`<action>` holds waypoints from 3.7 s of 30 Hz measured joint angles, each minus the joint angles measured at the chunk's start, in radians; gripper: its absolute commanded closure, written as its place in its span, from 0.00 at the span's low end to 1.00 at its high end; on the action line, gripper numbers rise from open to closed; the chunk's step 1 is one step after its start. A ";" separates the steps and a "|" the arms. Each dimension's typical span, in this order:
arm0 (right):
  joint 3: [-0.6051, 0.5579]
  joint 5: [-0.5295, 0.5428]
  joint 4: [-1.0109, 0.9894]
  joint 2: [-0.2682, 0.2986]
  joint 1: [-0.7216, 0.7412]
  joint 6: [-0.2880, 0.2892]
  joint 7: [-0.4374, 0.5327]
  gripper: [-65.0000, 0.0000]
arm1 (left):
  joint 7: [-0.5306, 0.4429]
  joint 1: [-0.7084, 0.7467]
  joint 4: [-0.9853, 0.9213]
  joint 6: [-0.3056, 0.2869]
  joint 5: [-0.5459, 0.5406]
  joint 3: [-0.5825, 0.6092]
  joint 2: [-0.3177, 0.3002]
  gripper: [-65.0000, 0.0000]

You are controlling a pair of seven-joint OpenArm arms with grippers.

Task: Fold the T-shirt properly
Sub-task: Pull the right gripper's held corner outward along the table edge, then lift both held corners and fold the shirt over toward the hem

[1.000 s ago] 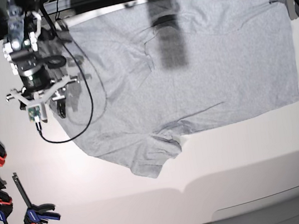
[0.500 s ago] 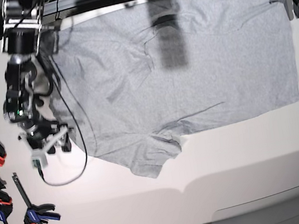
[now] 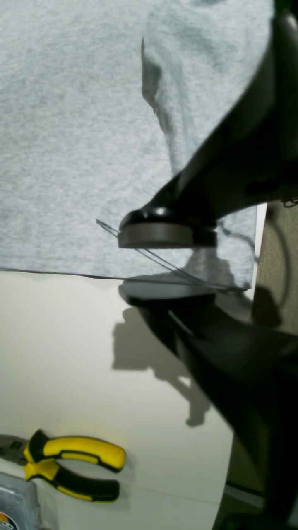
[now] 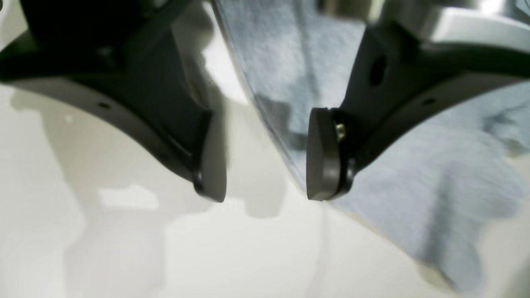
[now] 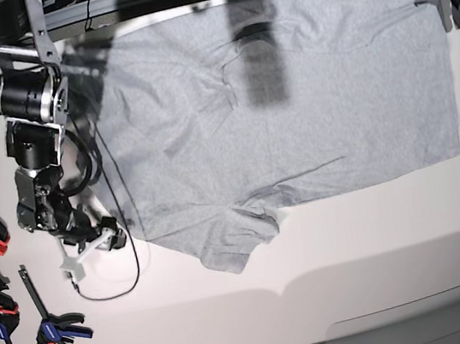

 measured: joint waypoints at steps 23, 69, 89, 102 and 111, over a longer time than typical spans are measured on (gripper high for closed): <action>0.006 -0.088 -0.002 -0.110 -0.045 -0.045 0.092 1.00 | -0.050 -0.125 -0.002 -0.001 0.003 -0.001 0.002 0.74; 0.006 -0.080 -0.002 -0.117 -0.059 -0.034 0.098 1.00 | -0.282 -1.102 -1.384 0.064 -0.038 0.248 -0.121 0.62; 0.006 -0.077 -0.001 -0.117 -0.062 -0.034 0.106 1.00 | -0.262 -1.169 -1.384 0.069 -0.008 0.393 -0.100 0.78; 0.006 -0.007 0.054 -0.093 -0.078 0.027 0.014 1.00 | -0.200 -1.161 -1.380 -0.089 -0.055 0.393 -0.106 1.00; 0.003 0.078 0.279 -0.083 -0.168 0.098 -0.179 1.00 | -0.047 -1.158 -1.376 -0.212 -0.249 0.396 -0.177 1.00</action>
